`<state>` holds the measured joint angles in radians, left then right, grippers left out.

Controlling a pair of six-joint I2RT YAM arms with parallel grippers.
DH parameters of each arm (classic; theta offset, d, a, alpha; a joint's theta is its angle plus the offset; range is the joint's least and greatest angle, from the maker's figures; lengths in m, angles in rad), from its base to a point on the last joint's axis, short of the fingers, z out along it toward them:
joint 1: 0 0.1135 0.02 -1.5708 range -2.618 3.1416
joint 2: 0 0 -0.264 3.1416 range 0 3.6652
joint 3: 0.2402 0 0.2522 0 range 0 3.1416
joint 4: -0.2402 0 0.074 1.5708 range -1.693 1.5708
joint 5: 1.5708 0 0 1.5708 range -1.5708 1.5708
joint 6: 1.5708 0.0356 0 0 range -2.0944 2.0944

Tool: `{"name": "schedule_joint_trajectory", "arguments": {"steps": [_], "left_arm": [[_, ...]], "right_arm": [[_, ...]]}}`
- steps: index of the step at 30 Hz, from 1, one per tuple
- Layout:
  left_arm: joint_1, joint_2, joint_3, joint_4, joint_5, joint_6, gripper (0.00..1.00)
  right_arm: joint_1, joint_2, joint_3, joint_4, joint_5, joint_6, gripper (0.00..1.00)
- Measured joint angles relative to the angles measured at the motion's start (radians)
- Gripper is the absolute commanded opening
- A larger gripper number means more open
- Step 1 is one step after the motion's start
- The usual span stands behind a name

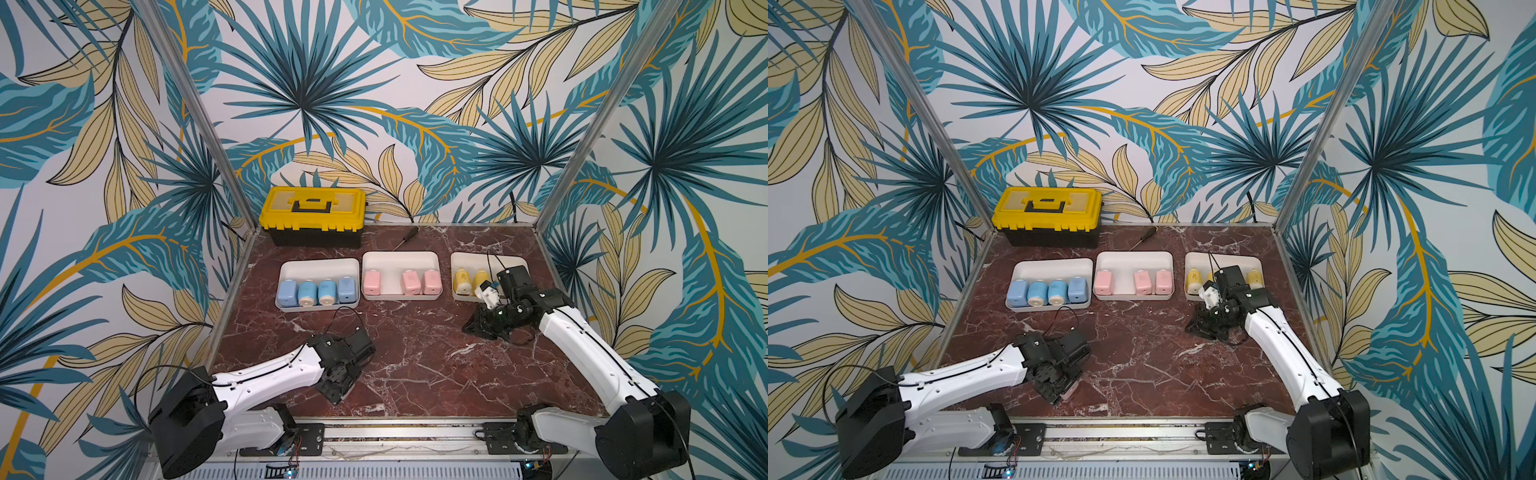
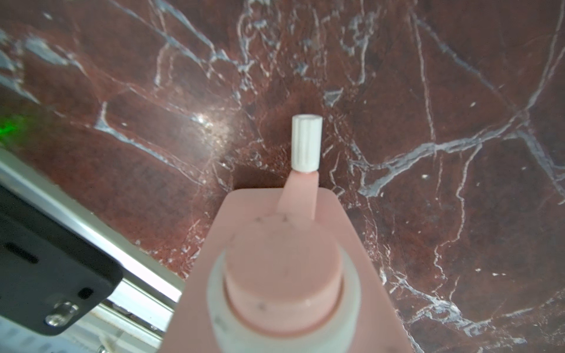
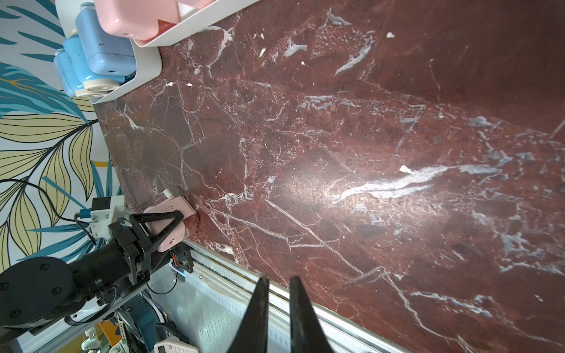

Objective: Place the pencil sharpeners by color into the storage box
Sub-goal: Pick up the pencil sharpener from the center of the board.

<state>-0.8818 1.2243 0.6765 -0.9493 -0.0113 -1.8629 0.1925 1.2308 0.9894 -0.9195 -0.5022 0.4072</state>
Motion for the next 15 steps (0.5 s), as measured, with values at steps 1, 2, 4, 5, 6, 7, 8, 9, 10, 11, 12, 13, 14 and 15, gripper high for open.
{"name": "schedule_joint_trajectory", "arguments": {"steps": [1,2,4,5,6,7,8,9,10,11,12,13,14,15], "left_arm": [[0.002,0.001,0.0,0.0,0.002,0.008,0.52],[0.004,0.002,0.0,0.0,0.005,0.013,0.51],[0.011,0.012,0.006,-0.004,0.011,0.033,0.51],[0.014,0.021,0.013,-0.007,0.011,0.043,0.5],[0.018,0.034,0.022,-0.011,0.011,0.059,0.5],[0.021,0.055,0.037,-0.016,0.01,0.077,0.5],[0.024,0.078,0.056,-0.017,0.008,0.095,0.5],[0.026,0.111,0.082,-0.017,0.008,0.121,0.49],[0.027,0.147,0.112,-0.016,0.009,0.148,0.49],[0.029,0.184,0.145,-0.014,0.009,0.176,0.48],[0.033,0.227,0.184,-0.014,0.013,0.212,0.47],[0.035,0.269,0.225,-0.013,0.02,0.244,0.47],[0.038,0.314,0.271,-0.011,0.028,0.282,0.46],[0.039,0.359,0.32,-0.009,0.035,0.321,0.45]], "right_arm": [[0.0,0.0,0.0,0.002,0.0,0.003,0.17],[0.0,0.002,0.0,0.003,0.0,0.004,0.17],[0.0,0.006,0.0,0.005,0.0,0.005,0.17],[0.0,0.01,0.0,0.006,0.0,0.007,0.17],[0.0,0.014,0.0,0.006,0.0,0.008,0.17],[0.0,0.018,0.0,0.007,0.0,0.01,0.17],[0.0,0.022,0.0,0.008,0.0,0.012,0.17],[0.0,0.026,0.0,0.011,0.0,0.014,0.17],[0.0,0.03,0.0,0.014,0.0,0.016,0.17],[0.0,0.033,0.0,0.018,0.0,0.019,0.17],[0.0,0.038,0.0,0.021,0.0,0.019,0.17],[0.0,0.041,0.0,0.024,0.0,0.019,0.17],[0.0,0.043,0.0,0.026,0.0,0.02,0.17],[0.0,0.046,0.0,0.026,0.001,0.022,0.17]]}}
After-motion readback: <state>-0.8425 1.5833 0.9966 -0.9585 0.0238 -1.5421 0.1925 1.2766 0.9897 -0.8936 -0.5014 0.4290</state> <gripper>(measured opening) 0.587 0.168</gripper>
